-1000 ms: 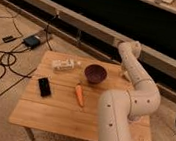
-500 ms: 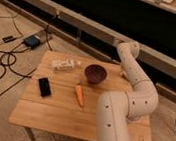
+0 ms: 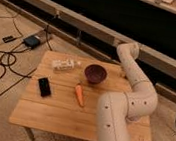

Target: Wipe the white sponge on the table

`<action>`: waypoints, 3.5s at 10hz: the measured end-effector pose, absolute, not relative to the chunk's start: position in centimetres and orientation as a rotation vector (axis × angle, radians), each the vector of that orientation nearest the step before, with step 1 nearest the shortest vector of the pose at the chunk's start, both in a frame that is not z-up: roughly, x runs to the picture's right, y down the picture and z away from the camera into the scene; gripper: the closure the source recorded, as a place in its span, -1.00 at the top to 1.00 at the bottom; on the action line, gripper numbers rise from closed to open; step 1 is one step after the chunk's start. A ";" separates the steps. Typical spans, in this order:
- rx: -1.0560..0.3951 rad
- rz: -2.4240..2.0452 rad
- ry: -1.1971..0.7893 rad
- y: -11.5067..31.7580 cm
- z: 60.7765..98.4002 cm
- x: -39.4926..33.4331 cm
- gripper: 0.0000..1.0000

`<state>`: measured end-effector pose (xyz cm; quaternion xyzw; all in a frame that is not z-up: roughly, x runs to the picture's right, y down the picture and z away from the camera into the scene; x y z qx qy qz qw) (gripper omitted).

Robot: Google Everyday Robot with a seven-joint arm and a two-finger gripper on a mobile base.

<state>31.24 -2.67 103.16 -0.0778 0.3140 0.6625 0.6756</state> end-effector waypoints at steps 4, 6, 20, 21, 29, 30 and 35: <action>-0.186 1.493 0.743 -2.0 102.7 31.2 -1.00; -0.189 1.488 0.782 -1.5 102.2 31.4 -1.00; -0.333 1.457 0.973 1.7 98.0 28.2 -1.00; -0.317 1.476 0.992 1.5 97.1 29.2 -1.00; -0.231 1.569 1.055 1.0 94.5 32.9 -1.00; -0.228 1.577 1.054 1.0 94.7 33.0 -1.00; -0.229 1.611 1.069 1.9 95.7 34.0 -1.00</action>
